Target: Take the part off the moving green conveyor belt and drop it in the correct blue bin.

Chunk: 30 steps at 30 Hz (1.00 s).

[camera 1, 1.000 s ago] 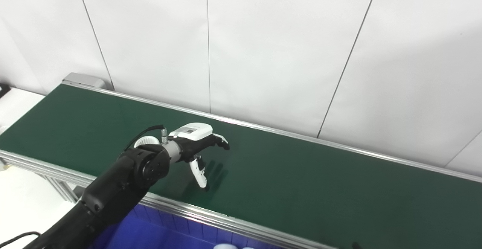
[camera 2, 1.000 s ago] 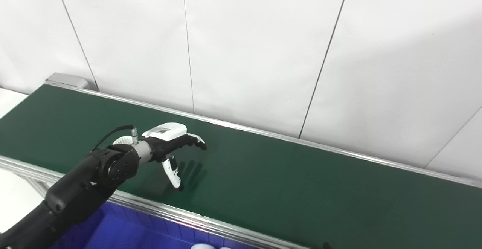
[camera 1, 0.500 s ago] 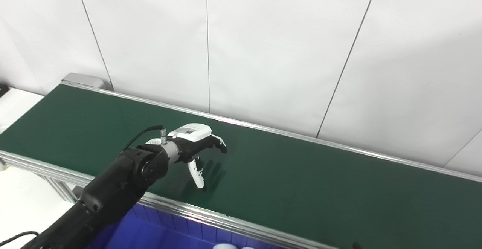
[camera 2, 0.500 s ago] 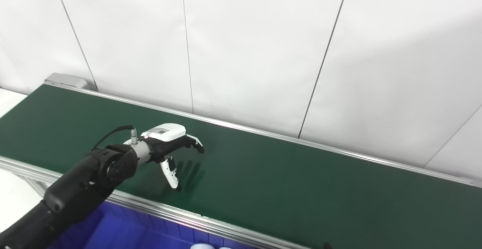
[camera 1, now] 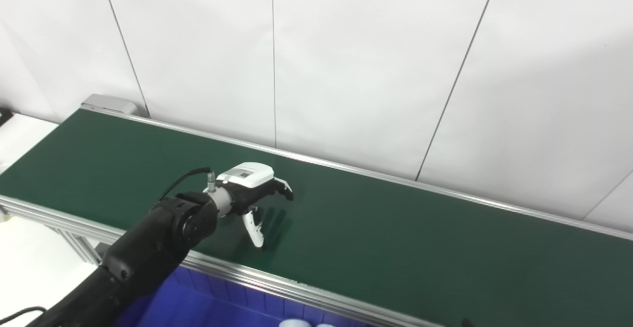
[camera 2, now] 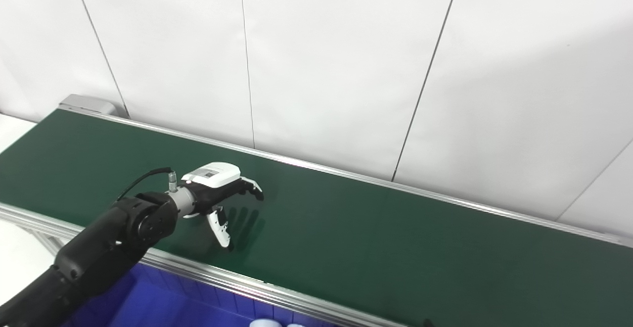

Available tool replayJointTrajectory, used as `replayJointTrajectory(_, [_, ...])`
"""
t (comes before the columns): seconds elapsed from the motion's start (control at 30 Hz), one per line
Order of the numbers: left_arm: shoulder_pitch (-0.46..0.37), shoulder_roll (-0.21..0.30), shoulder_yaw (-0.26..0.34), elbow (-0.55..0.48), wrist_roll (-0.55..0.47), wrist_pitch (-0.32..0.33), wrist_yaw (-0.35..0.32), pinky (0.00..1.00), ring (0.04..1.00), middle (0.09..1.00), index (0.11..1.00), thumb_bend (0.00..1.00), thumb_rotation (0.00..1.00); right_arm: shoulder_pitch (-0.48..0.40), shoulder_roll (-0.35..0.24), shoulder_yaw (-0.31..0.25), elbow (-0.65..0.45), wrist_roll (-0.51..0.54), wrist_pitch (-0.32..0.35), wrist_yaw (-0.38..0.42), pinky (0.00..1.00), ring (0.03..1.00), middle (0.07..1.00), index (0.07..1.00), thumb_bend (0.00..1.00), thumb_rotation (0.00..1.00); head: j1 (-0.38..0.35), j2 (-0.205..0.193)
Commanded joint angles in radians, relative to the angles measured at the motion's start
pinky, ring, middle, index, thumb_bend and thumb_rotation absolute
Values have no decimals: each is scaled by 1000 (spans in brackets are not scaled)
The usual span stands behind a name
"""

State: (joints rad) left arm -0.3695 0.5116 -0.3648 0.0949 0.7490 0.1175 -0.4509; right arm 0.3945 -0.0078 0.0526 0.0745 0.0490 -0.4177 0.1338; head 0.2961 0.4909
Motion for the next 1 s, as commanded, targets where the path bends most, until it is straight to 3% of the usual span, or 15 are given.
replayJointTrajectory(0.0, [-28,25,7,-7,14,-28,32,733,790,833,781,895,0,5,7,-4,-23,6,-52,7,773,811,840,940,247,918,1,1])
replayJointTrajectory(0.97, [-21,18,5,11,42,-47,56,710,773,818,775,914,0,4,8,-14,-23,9,-51,22,784,818,844,943,256,925,6,6])
